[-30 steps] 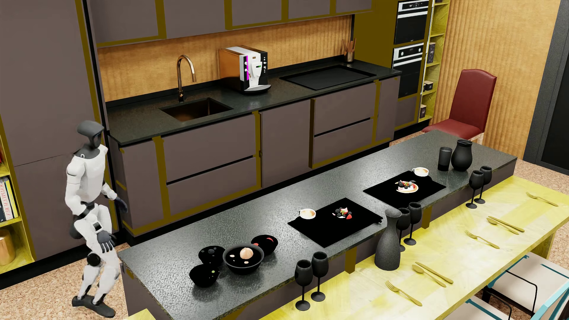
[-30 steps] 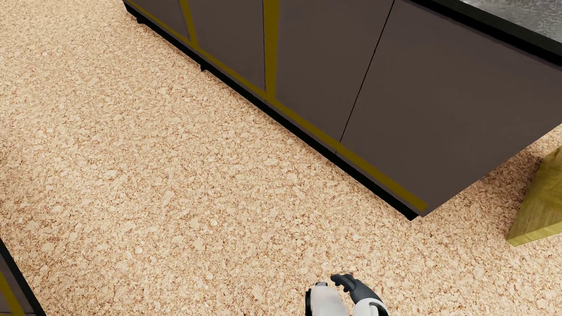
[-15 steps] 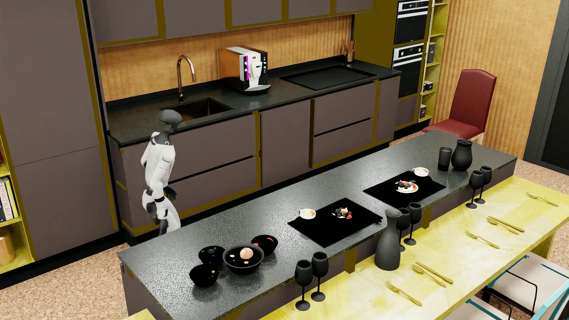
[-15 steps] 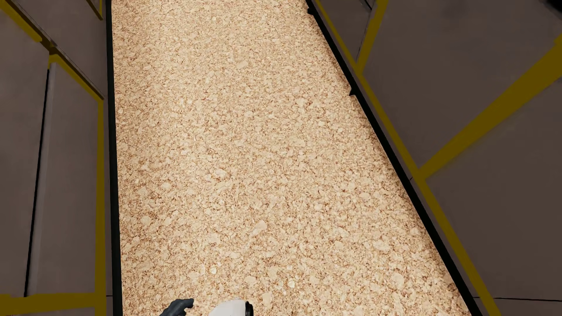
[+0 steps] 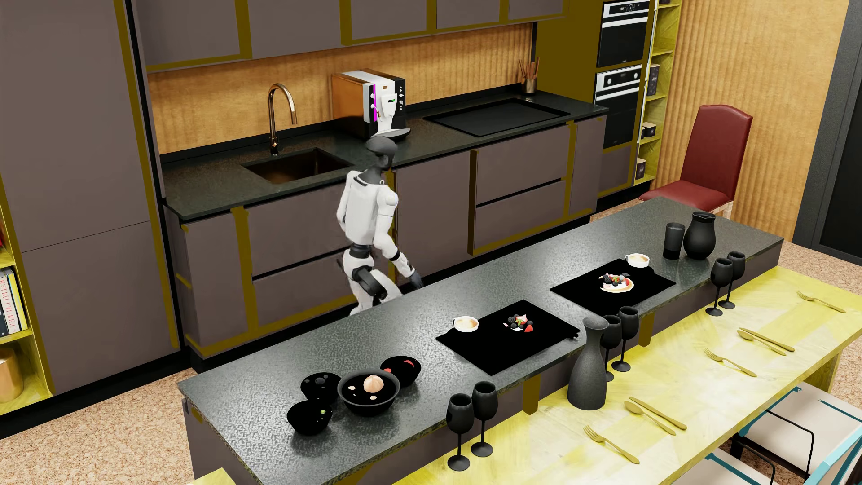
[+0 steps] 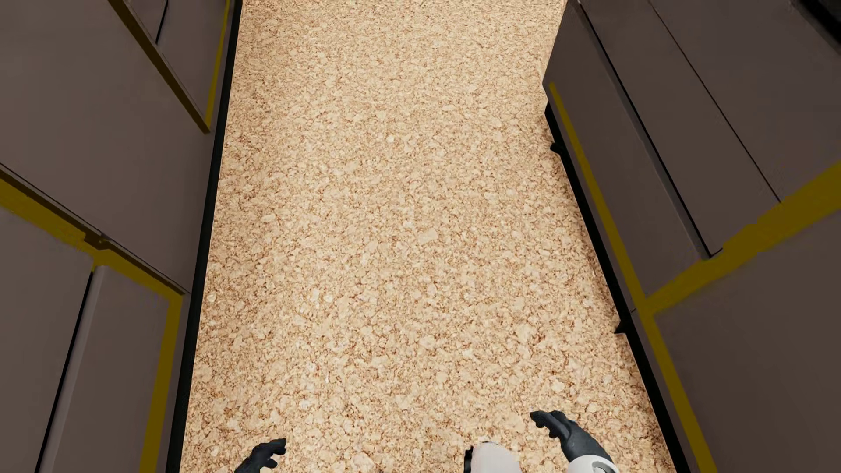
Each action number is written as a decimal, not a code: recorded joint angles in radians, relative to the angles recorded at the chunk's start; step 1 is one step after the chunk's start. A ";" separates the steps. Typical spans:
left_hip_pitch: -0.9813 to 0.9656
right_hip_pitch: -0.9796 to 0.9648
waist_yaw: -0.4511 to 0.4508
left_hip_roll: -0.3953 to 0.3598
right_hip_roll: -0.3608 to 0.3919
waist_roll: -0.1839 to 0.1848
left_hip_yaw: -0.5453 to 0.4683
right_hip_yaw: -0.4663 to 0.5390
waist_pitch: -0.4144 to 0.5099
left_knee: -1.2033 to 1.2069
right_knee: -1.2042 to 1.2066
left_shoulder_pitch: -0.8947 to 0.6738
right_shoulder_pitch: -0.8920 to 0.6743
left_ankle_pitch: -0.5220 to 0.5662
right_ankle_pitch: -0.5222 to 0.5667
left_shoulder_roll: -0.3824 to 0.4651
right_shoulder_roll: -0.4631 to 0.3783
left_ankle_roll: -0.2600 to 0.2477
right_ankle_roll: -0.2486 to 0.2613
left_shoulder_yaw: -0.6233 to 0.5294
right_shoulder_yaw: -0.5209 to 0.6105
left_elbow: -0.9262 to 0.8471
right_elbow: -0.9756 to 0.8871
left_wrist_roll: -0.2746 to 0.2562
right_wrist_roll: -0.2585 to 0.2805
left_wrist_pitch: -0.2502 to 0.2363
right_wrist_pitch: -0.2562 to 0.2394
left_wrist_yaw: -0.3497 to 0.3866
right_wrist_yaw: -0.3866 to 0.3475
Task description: Head to chair
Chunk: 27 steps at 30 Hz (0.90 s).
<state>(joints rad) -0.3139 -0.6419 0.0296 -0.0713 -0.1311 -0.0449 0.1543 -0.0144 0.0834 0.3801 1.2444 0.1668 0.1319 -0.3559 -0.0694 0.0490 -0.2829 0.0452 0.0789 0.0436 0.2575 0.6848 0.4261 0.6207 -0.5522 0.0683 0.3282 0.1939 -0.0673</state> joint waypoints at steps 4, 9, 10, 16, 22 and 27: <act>0.257 -0.201 -0.072 -0.024 0.041 0.024 -0.087 -0.004 -0.044 -0.024 -0.719 -0.222 0.154 -0.178 -0.006 0.065 0.022 -0.009 0.009 -0.325 0.016 -0.169 0.106 0.107 -0.048 -0.152 0.022 -0.164 0.148; 0.277 -0.113 -0.127 0.107 0.018 0.052 -0.156 -0.137 -0.049 0.547 -0.708 -0.113 0.246 0.383 0.066 0.170 0.148 -0.141 -0.157 -0.367 0.036 -0.334 0.367 -0.128 -0.134 -0.122 0.125 -0.077 0.183; 0.159 -0.072 -0.117 0.180 0.034 0.068 -0.127 -0.154 -0.042 0.771 -0.624 -0.055 0.222 0.506 -0.035 0.171 0.150 -0.168 -0.151 -0.321 0.058 -0.319 0.402 -0.151 -0.131 -0.074 0.105 -0.038 0.233; -0.387 0.480 0.012 0.206 0.164 0.086 0.018 -0.119 -0.071 0.437 -0.806 0.130 -0.108 0.147 -0.339 0.140 0.044 -0.095 -0.098 -0.105 0.148 0.164 0.344 -0.106 -0.185 0.283 0.019 -0.130 0.132; -0.410 0.822 0.090 0.174 0.027 0.063 0.039 0.043 -0.066 0.150 -0.511 0.459 -0.188 0.382 -0.015 0.016 -0.009 0.009 0.028 0.203 -0.030 0.162 0.003 -0.109 0.074 0.263 -0.104 -0.141 -0.166; -0.094 0.155 0.032 0.068 -0.054 0.013 0.089 -0.005 -0.035 0.292 0.124 0.290 -0.061 0.025 -0.052 -0.013 0.025 0.021 -0.122 0.149 0.076 0.014 0.182 0.064 0.001 0.146 0.023 -0.127 -0.046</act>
<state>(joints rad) -0.4076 -0.4864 0.0619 -0.0033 -0.1852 -0.0324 0.2435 -0.0189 0.0488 0.6717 1.3680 0.4568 0.0712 -0.3311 -0.1211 0.0365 -0.2582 0.0660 -0.0435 0.1925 0.3330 0.6987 0.6077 0.6845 -0.5509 0.2148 0.3514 0.0672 -0.1134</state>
